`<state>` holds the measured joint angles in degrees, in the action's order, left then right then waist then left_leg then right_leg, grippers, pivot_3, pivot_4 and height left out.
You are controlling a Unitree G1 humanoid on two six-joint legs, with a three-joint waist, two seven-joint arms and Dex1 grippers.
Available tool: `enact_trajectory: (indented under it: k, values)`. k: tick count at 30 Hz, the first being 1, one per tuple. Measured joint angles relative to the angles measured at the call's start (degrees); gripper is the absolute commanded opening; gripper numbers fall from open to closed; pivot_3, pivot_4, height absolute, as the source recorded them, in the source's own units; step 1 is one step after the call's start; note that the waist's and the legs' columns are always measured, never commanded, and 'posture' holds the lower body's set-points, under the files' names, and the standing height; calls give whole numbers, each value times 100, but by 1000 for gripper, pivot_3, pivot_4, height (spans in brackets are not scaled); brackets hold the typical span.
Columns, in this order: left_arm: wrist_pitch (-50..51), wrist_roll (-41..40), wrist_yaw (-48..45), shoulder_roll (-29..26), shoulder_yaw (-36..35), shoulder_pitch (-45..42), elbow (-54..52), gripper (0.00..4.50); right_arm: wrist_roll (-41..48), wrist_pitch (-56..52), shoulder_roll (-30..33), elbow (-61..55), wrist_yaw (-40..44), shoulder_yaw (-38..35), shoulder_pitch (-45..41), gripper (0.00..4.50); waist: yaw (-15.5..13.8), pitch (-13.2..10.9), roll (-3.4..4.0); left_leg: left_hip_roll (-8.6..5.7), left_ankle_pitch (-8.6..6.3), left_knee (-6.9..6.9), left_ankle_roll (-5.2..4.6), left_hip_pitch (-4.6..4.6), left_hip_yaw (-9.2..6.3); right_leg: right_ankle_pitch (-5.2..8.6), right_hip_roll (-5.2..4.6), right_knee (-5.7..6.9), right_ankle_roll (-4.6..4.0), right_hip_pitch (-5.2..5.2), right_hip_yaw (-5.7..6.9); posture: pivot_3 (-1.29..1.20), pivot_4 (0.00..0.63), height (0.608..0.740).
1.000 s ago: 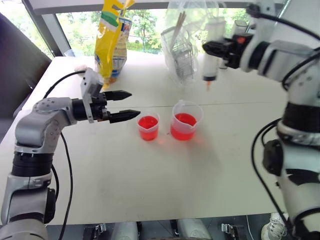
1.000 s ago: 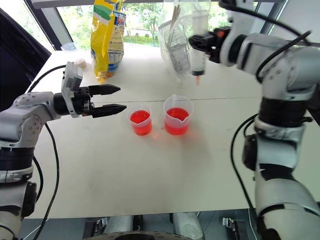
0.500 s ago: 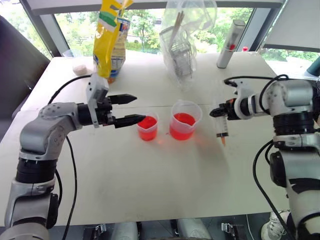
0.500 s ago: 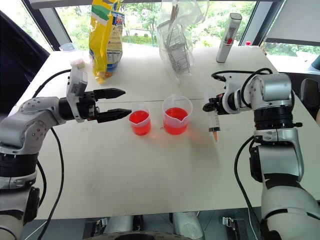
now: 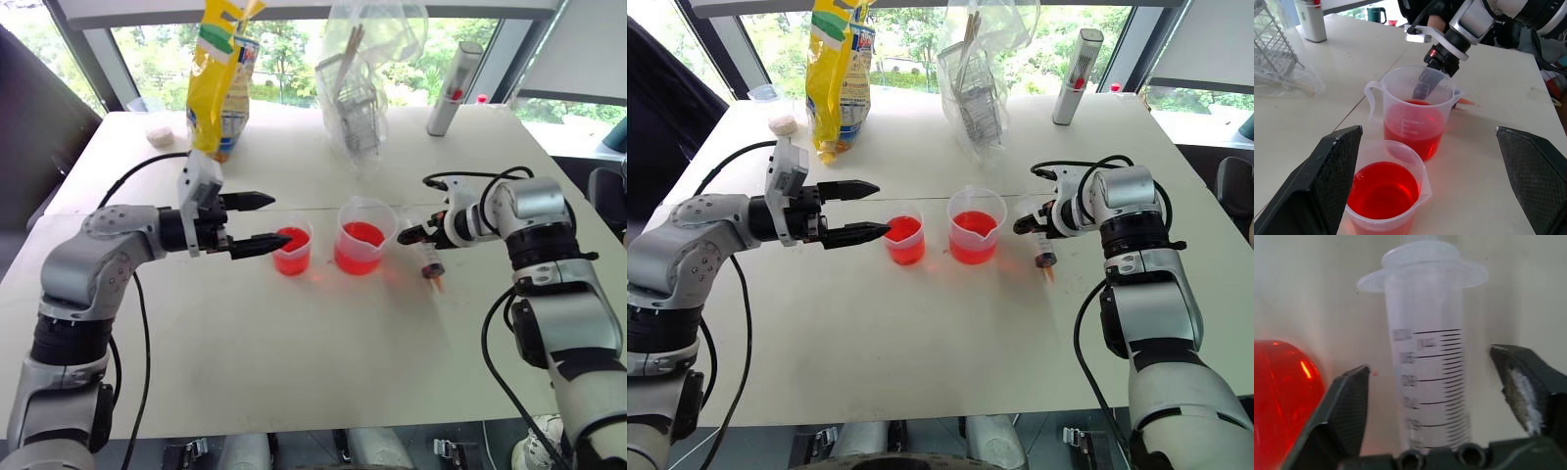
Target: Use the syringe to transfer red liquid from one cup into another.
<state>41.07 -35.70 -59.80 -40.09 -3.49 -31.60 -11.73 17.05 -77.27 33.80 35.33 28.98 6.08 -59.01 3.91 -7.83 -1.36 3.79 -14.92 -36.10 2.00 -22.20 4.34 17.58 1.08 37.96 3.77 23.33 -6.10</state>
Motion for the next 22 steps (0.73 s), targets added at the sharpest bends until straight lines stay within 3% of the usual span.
enact_trajectory:
  k: [3, 7, 13, 22]
  values:
    - [1, -1, -9, -43, 4, -2, -3, 4500, 26, -298, 247, -747, 54, -4, 241, 4437, -7, -3, 4, 0, 0, 5, 0, -12, -2, 0, -1, -1, 0, 13, 0, 0, 150, 739]
    - [3, -4, -75, -201, -2, 9, -21, 4500, 375, -708, 956, -2624, 314, -155, 679, 4437, -2, -6, 10, 1, 0, 13, 0, -14, -10, 1, 2, -4, 1, 19, 0, 0, 150, 739]
    - [3, -9, -196, -402, -14, 43, -53, 4500, 1262, -1035, 1970, -5072, 1012, -876, 1527, 4437, 4, -7, 7, 6, -1, 15, 0, -5, -17, 2, 7, -6, 0, 9, 4, 0, 150, 739]
    - [3, -99, -378, -618, -26, 55, -75, 4500, 2451, -1345, 2253, -7101, 1587, -2304, 2282, 4437, -2, -7, -2, 6, 0, 10, 0, -3, -16, 3, 2, -9, 1, 4, 4, 0, 150, 739]
